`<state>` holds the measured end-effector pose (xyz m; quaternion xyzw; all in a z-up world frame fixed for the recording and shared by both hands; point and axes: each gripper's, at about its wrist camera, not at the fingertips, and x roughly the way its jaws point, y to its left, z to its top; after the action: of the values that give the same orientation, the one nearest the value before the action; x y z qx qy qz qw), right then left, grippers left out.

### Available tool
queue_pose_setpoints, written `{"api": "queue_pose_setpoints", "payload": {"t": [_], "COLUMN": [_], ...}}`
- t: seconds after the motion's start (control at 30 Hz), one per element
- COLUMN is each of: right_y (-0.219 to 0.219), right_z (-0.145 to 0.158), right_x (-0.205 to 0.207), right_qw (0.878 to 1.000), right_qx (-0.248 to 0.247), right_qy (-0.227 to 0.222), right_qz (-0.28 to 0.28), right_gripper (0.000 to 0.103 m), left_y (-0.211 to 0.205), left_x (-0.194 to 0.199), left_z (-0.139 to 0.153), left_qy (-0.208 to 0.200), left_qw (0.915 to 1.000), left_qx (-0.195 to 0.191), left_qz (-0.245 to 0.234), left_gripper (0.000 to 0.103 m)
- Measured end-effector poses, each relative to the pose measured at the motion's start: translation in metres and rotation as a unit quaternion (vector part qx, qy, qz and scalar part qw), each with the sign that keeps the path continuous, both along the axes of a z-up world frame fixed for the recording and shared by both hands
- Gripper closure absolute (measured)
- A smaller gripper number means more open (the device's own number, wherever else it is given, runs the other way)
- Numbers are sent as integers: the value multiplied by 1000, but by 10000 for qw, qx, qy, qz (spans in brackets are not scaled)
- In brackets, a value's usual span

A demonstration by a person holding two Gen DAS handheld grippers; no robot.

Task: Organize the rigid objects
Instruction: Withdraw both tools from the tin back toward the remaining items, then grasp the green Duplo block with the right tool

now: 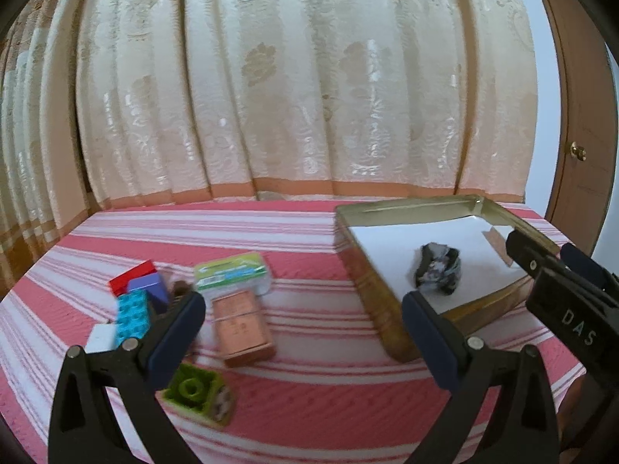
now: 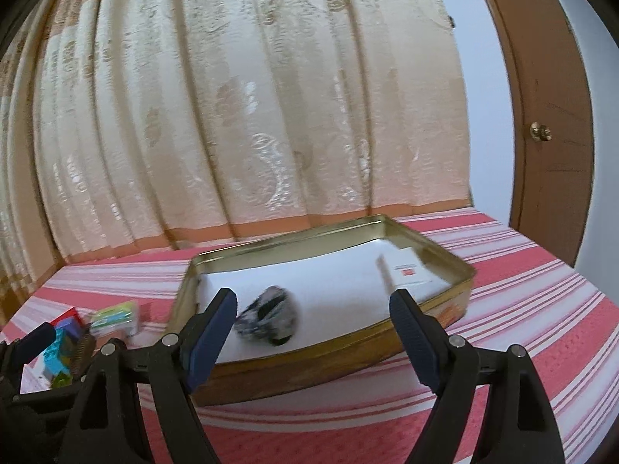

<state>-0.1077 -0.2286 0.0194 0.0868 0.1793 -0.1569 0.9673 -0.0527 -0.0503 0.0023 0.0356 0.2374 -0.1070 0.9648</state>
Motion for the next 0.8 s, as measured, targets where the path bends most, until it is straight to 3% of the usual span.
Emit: {"api": "queue_pose_setpoints", "payload": {"t": [0.8], "right_y": [116], "right_z": [-6], "right_x": [21], "right_qw": [9914], "right_qx": [-153], "right_qy": [341], "right_qz": [1253], "right_gripper": [20], "left_y": [134], "left_x": [11], "left_z": [-12], "left_qy": [412], "left_qw": [9932], "left_qx": [121], "left_qz": [1083], "left_gripper": [1]}}
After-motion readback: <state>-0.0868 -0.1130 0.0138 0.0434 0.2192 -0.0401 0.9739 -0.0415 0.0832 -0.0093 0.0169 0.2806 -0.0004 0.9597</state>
